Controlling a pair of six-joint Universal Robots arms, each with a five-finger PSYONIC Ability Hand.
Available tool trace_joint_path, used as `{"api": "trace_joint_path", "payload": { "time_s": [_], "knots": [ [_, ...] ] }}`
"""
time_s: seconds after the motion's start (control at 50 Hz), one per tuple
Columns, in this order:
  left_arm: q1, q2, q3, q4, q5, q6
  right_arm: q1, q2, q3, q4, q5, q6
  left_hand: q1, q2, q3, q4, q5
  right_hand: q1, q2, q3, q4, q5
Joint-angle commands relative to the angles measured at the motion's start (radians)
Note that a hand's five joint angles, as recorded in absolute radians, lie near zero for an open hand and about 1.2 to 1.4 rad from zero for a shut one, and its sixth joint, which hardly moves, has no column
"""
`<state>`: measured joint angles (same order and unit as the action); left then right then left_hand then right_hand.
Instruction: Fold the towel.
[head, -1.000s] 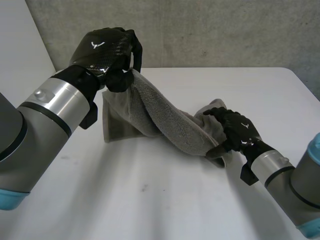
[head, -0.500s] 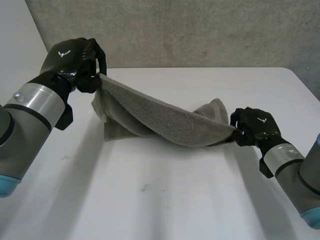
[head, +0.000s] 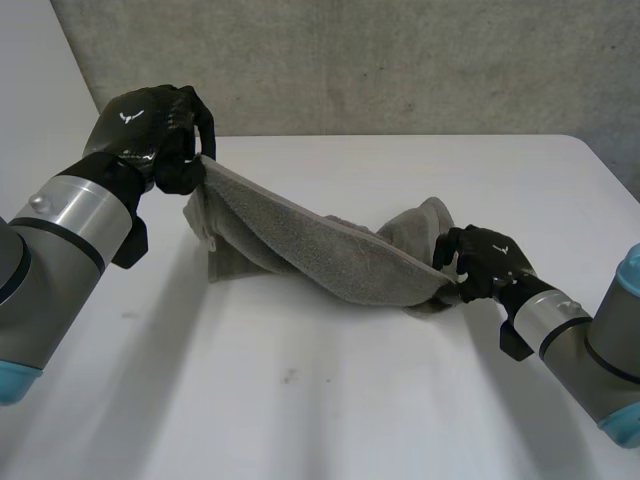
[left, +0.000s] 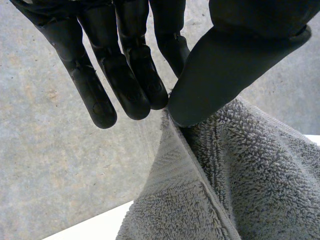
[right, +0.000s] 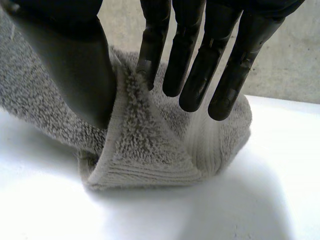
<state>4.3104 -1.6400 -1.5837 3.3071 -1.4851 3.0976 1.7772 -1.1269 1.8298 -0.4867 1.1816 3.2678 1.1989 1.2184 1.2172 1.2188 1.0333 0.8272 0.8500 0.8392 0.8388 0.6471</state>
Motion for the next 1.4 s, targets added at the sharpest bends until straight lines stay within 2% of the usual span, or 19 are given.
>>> {"api": "trace_joint_path", "payload": {
  "time_s": [0.02,0.2,0.24,0.26,0.42,0.48,0.54,0.58,0.62,0.64,0.68,0.74,0.84,0.98,1.14,1.26,1.32,1.38,1.4],
  "knots": [
    [0.000,0.000,0.002,0.000,-0.001,0.000,0.004,0.036,-0.017,-0.001,0.013,-0.008,0.197,0.178,0.179,0.178,0.188,-0.020,-0.043,-0.032,-0.032,-0.014],
    [0.008,-0.001,0.001,0.000,-0.001,0.000,0.008,0.049,-0.032,-0.009,0.056,-0.017,0.197,0.178,0.179,0.178,0.188,0.089,0.066,0.077,0.077,0.094],
    [0.018,-0.001,-0.001,0.000,-0.001,0.000,-0.001,0.033,-0.041,0.000,0.078,-0.033,0.197,0.178,0.179,0.178,0.188,0.535,0.512,0.523,0.523,0.540],
    [0.018,-0.001,-0.001,0.000,-0.001,0.000,-0.001,0.033,-0.041,0.000,0.078,-0.033,0.197,0.178,0.179,0.178,0.188,0.538,0.515,0.526,0.526,0.543],
    [0.032,0.000,-0.004,0.000,-0.001,0.001,-0.042,-0.212,-0.070,0.031,0.049,-0.169,0.197,0.178,0.179,0.178,0.188,0.569,0.546,0.557,0.557,0.575],
    [0.032,0.011,-0.005,-0.001,0.000,0.001,-0.045,-0.332,-0.212,0.280,-0.035,-0.339,0.197,0.178,0.179,0.178,0.188,0.569,0.546,0.557,0.557,0.575],
    [0.032,0.031,-0.013,-0.001,0.000,0.001,-0.044,-0.347,-0.334,0.495,-0.074,-0.484,0.197,0.178,0.179,0.178,0.188,0.569,0.546,0.557,0.557,0.575],
    [0.031,0.039,-0.022,-0.001,0.000,0.003,-0.036,-0.344,-0.394,0.603,-0.076,-0.580,0.197,0.178,0.179,0.178,0.188,0.569,0.546,0.557,0.557,0.575],
    [0.029,0.049,-0.039,0.000,0.002,0.003,-0.033,-0.334,-0.486,0.793,-0.074,-0.794,0.197,0.178,0.179,0.178,0.188,0.569,0.546,0.557,0.557,0.575],
    [0.029,0.049,-0.039,0.000,0.002,0.003,-0.033,-0.333,-0.486,0.793,-0.074,-0.795,0.197,0.178,0.179,0.178,0.188,0.569,0.546,0.557,0.557,0.575],
    [0.031,0.057,-0.061,0.000,0.003,0.006,-0.024,-0.279,-0.549,0.952,-0.071,-1.006,0.197,0.178,0.179,0.178,0.188,0.569,0.546,0.557,0.557,0.575],
    [0.032,0.057,-0.088,0.003,0.005,0.007,-0.016,-0.219,-0.570,1.025,-0.041,-1.112,0.197,0.178,0.179,0.178,0.188,0.569,0.546,0.557,0.557,0.575],
    [0.037,0.045,-0.139,0.029,0.008,0.009,-0.004,-0.179,-0.543,1.047,0.015,-1.123,0.197,0.178,0.179,0.178,0.188,0.569,0.546,0.557,0.557,0.575],
    [0.048,0.006,-0.197,0.081,0.011,0.023,-0.013,-0.159,-0.442,1.044,0.009,-1.134,0.197,0.178,0.179,0.178,0.188,0.569,0.546,0.557,0.557,0.575],
    [0.048,-0.185,-0.170,0.108,0.063,0.062,0.004,-0.076,-0.457,0.988,0.013,-1.136,0.197,0.178,0.179,0.178,0.188,0.569,0.546,0.557,0.557,0.575],
    [0.037,-0.409,0.018,0.114,0.068,0.220,0.059,0.091,-0.661,0.939,0.047,-1.128,0.197,0.178,0.179,0.178,0.188,0.569,0.546,0.557,0.557,0.575],
    [0.037,-0.488,0.165,0.111,0.063,0.259,0.079,0.183,-0.840,0.916,0.096,-1.120,0.197,0.178,0.179,0.178,0.188,0.569,0.546,0.557,0.557,0.575],
    [0.035,-0.544,0.451,0.114,0.063,0.260,0.117,0.326,-1.221,0.791,0.136,-1.117,0.197,0.178,0.179,0.178,0.188,0.569,0.546,0.557,0.557,0.575],
    [0.035,-0.544,0.452,0.114,0.063,0.260,0.117,0.326,-1.222,0.790,0.136,-1.117,0.197,0.178,0.179,0.178,0.188,0.569,0.546,0.557,0.557,0.575]
  ]
}}
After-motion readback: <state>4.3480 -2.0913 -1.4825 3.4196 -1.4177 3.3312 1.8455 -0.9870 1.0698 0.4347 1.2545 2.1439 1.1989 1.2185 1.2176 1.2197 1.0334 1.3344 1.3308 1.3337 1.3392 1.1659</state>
